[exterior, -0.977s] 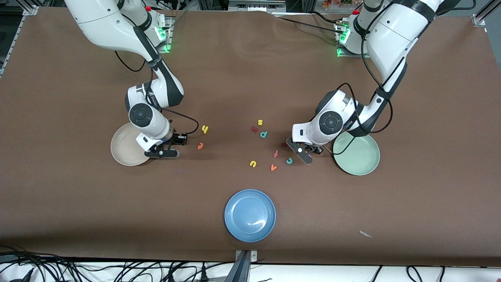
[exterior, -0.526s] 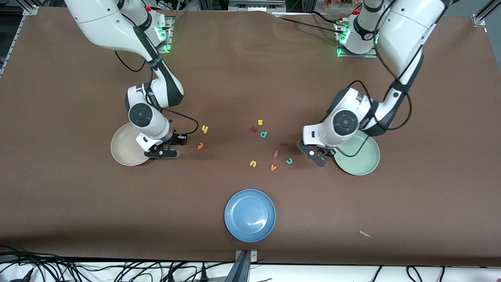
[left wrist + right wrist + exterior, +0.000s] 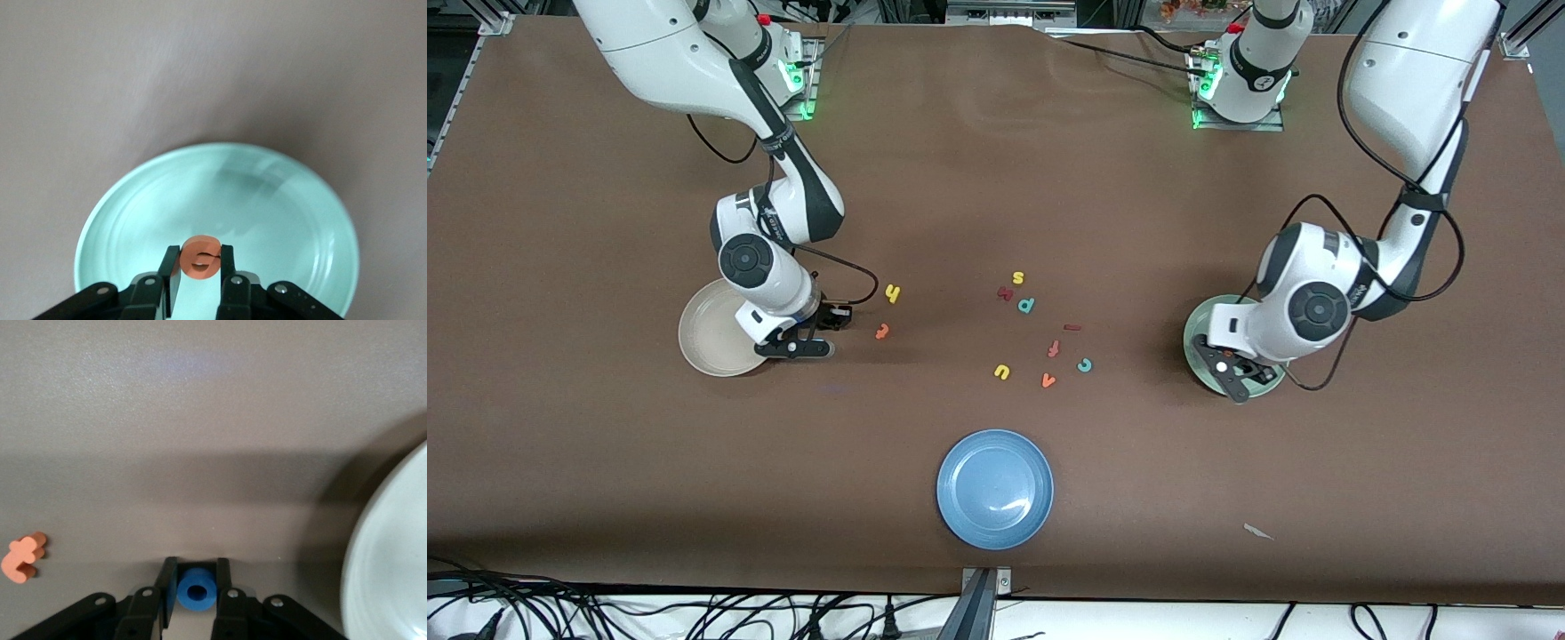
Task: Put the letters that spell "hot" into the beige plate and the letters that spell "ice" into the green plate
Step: 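Carry the o to the beige plate while the left gripper carries e to green plate, then release the o with the right gripper while the left gripper releases the e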
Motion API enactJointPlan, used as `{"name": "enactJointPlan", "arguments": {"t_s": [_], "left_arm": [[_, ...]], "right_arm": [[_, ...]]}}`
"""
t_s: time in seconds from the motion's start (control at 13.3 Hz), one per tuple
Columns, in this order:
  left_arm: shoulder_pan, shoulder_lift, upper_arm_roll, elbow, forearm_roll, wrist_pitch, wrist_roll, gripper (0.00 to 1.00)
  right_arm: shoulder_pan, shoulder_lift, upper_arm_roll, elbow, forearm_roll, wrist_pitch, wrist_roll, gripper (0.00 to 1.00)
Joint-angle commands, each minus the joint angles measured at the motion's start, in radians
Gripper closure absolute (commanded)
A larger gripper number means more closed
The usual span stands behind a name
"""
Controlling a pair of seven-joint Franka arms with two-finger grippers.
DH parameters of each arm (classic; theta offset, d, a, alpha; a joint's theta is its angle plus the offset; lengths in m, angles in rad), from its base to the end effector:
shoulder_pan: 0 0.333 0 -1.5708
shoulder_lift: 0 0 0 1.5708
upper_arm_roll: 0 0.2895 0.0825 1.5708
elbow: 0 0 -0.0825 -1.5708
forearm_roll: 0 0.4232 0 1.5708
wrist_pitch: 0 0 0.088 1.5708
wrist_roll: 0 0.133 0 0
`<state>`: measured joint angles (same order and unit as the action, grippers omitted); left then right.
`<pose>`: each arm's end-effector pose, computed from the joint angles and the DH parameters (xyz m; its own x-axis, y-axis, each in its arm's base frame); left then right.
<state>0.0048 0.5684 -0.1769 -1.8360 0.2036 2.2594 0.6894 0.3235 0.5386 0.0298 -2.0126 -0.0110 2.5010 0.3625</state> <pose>0.6329 -0.1016 0.1356 0.5489 -0.8256 -0.1308 -0.8279 -0.5586 0.0513 0.5670 0.2101 0.0965 0.9987 -0.0043 -0.0499 -0.0038 -1.0000 0.0091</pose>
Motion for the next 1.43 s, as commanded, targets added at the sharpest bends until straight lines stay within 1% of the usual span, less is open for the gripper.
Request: {"name": "enactJointPlan", "arguments": {"t_s": [0.0, 0.08, 0.15, 0.23, 0.3, 0.38, 0.45, 0.53, 0.6, 0.68, 0.83, 0.9, 0.98, 1.05, 1.13, 1.28, 1.35], "left_arm": [[0.006, 0.001, 0.008, -0.029, 0.019, 0.023, 0.030, 0.90], [0.006, 0.001, 0.008, -0.037, 0.017, 0.029, 0.030, 0.88], [0.006, 0.001, 0.008, -0.043, 0.017, 0.031, 0.030, 0.85], [0.006, 0.004, 0.008, -0.045, 0.017, 0.038, 0.028, 0.81], [0.006, 0.005, 0.010, -0.045, 0.016, 0.043, 0.028, 0.78], [0.007, 0.004, 0.010, -0.045, 0.016, 0.042, 0.028, 0.45], [0.007, 0.004, 0.008, -0.042, 0.016, 0.042, 0.028, 0.00], [0.007, 0.004, 0.008, -0.040, 0.017, 0.042, 0.028, 0.00], [0.006, -0.001, 0.005, -0.040, 0.017, 0.042, 0.028, 0.00], [0.006, -0.008, 0.001, -0.034, 0.017, 0.029, 0.025, 0.00], [-0.005, -0.018, -0.015, -0.029, 0.016, 0.028, 0.013, 0.00], [-0.009, -0.021, -0.018, -0.023, 0.014, 0.028, -0.008, 0.00], [-0.014, -0.021, -0.035, -0.008, 0.014, 0.026, -0.045, 0.00], [-0.019, -0.025, -0.053, -0.005, 0.014, 0.023, -0.101, 0.00], [-0.057, -0.030, -0.055, -0.003, -0.010, 0.023, -0.185, 0.00], [-0.142, -0.028, -0.052, 0.020, -0.081, 0.023, -0.380, 0.00], [-0.193, -0.015, -0.047, 0.061, -0.101, 0.016, -0.468, 0.00]], "right_arm": [[-0.004, -0.006, 0.009, -0.006, 0.009, -0.014, 0.007, 0.85], [-0.004, -0.009, 0.009, -0.003, 0.009, -0.014, 0.003, 0.85], [-0.004, -0.025, 0.009, 0.002, 0.009, -0.021, 0.019, 0.85], [-0.006, -0.048, 0.004, 0.017, 0.009, -0.074, 0.029, 0.85], [-0.006, -0.067, -0.001, 0.067, 0.009, -0.181, 0.029, 0.85], [-0.009, -0.074, -0.011, 0.133, 0.009, -0.309, 0.030, 0.85], [-0.011, -0.072, -0.040, 0.203, 0.009, -0.420, 0.026, 0.85], [-0.017, -0.072, -0.056, 0.251, 0.009, -0.491, 0.001, 0.85], [-0.038, -0.072, -0.074, 0.268, 0.009, -0.516, -0.043, 0.85], [-0.073, -0.069, -0.086, 0.269, 0.009, -0.518, -0.104, 0.85], [-0.167, -0.051, -0.088, 0.261, 0.009, -0.508, -0.231, 0.85], [-0.210, -0.025, -0.087, 0.259, 0.009, -0.502, -0.282, 0.85], [-0.231, -0.014, -0.085, 0.258, 0.009, -0.495, -0.319, 0.85], [-0.247, 0.010, -0.087, 0.256, 0.009, -0.475, -0.345, 0.85], [-0.253, 0.035, -0.087, 0.256, 0.009, -0.450, -0.358, 0.84], [-0.262, 0.044, -0.087, 0.239, 0.009, -0.427, -0.379, 0.83], [-0.261, 0.046, -0.087, 0.230, 0.009, -0.421, -0.378, 0.77]]}}
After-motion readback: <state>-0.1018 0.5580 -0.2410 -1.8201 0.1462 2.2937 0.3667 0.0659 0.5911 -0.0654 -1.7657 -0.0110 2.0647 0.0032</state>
